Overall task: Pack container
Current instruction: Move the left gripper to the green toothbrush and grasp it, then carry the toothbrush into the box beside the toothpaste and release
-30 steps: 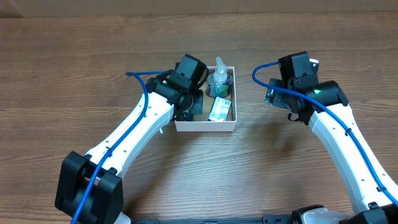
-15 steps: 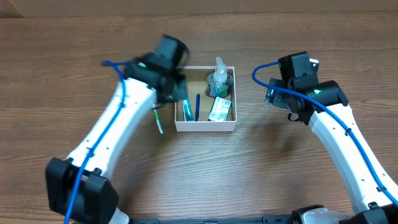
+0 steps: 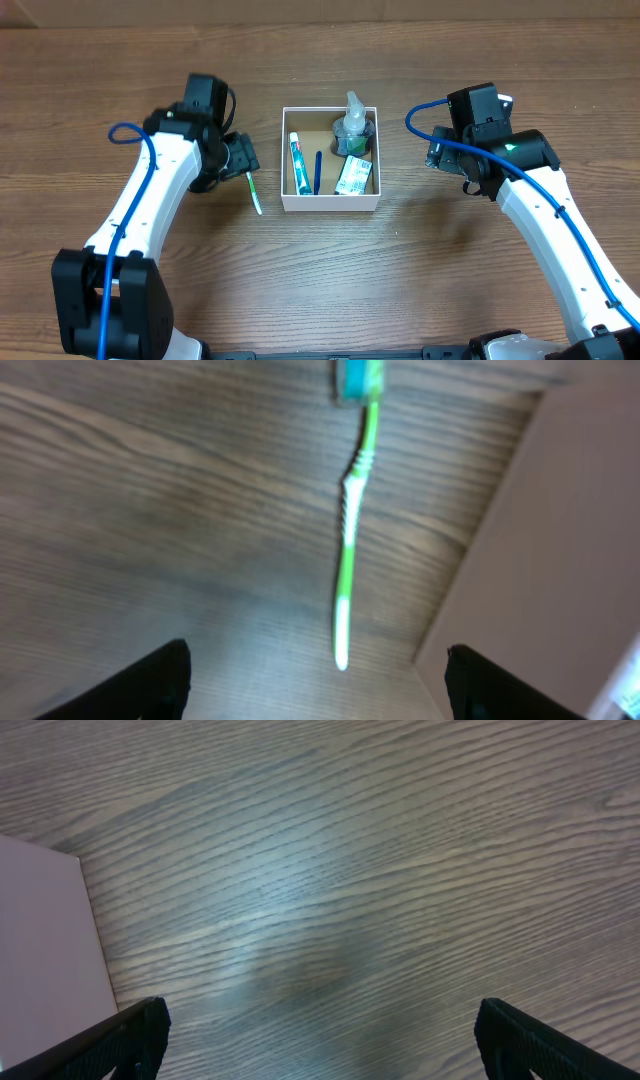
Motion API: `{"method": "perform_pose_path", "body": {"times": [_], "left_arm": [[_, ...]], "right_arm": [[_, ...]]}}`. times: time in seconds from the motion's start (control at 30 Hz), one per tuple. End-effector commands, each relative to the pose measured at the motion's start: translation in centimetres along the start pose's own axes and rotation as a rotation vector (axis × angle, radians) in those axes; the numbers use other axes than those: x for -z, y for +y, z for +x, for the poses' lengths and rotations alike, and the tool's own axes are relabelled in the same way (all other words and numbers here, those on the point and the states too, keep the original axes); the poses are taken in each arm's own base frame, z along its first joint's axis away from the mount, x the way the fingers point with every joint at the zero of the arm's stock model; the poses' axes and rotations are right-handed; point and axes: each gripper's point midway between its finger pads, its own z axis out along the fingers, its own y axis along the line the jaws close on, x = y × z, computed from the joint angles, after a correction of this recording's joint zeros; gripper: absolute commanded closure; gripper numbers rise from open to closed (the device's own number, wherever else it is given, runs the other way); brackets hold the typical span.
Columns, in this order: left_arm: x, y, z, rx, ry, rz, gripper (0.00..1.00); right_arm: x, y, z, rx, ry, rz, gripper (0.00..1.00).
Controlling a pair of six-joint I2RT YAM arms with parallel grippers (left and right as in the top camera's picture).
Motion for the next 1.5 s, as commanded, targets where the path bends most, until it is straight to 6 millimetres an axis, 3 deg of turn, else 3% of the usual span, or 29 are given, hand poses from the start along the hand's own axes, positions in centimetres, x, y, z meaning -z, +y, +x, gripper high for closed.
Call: {"method": "perform_pose_path", "body": {"times": [0.0, 0.17, 0.33, 0.53, 1.13, 1.47], "left_arm": [[-2.0, 0.2, 0.9, 0.030, 0.009, 0.046, 0.23], [-3.1, -0.8, 0.8, -0.007, -0.035, 0.068, 0.34], [-3.4, -0.6, 0.4, -0.042, -0.091, -0.008, 0.33], [-4.7, -2.0, 0.8, -0.082, -0.084, -0.005, 0.33], [-10.3, -0.5, 1.6, -0.069, -0.004, -0.091, 0.34], [-10.6, -0.3, 1.3, -0.073, -0.019, -0.103, 0.56]], "right_arm": [[1.0, -0.2, -1.1, -0.022, -0.043, -0.005, 0.00], [1.0, -0.2, -1.1, -0.022, -0.043, -0.005, 0.00], [1.0, -0.2, -1.1, -0.022, -0.043, -0.005, 0.00], [1.0, -0.2, -1.1, -0.022, -0.043, -0.005, 0.00], [1.0, -0.2, -1.1, -0.022, -0.043, -0.005, 0.00], [1.0, -0.2, -1.1, -0.022, -0.043, -0.005, 0.00]]}}
